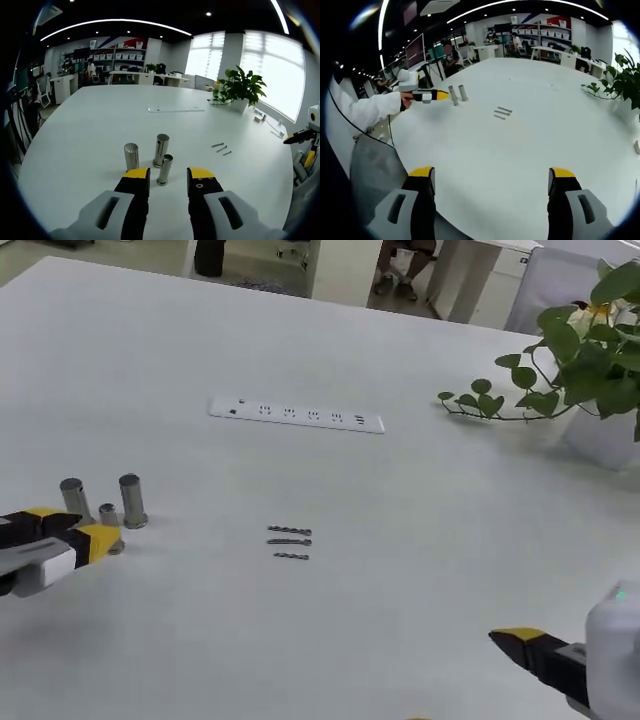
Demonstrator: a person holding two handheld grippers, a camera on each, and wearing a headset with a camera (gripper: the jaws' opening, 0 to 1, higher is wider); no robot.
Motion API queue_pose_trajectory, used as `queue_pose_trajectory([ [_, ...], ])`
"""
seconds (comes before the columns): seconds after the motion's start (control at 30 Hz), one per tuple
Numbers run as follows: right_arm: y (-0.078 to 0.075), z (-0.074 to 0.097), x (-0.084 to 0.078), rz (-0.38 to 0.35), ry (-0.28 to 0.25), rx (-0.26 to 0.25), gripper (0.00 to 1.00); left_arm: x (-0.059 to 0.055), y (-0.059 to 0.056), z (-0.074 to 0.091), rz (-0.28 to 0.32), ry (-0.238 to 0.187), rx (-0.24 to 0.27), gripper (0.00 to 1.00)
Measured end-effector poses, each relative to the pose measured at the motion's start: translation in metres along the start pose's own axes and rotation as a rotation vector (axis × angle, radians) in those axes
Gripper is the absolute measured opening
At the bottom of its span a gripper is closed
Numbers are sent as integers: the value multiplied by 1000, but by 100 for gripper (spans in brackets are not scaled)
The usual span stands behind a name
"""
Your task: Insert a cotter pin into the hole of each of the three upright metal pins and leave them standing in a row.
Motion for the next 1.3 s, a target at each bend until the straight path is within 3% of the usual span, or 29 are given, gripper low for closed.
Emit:
queue_pose_trajectory([
  [0.17, -1, -1, -1, 1, 9, 1, 92, -2, 1, -6, -7, 16, -1, 28],
  [0.5, -3, -3, -1, -9, 18, -2, 91, -3, 3, -15, 47, 3, -2, 25],
  [0.83, 1, -8, -1, -9, 33, 12, 91, -7, 2, -26, 69, 16, 1, 22],
  [1.13, 1, -9, -2, -11, 33, 15, 91, -11, -1, -31, 24, 31, 19, 13],
  [1.23, 2, -9, -2, -11, 33, 17, 91, -11, 0, -32, 37, 31, 39, 10],
  [1.27, 2, -9, -2, -13, 36, 20, 90, -11, 1, -32, -14, 38, 57, 9],
  [1.3, 2, -9, -2, -13, 37, 21, 90, -11, 0, -32, -19, 37, 57, 7],
])
Point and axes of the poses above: the centre of the closed fingertips' face, and the gripper's own axes: z roughly backward along the fingers, y roughly to its left, x roughly out of its top, the point moved 10 cm from there along z, roughly backward along the fingers, and after that the axes turned 6 degrees about -z, right-handed, at the moved point
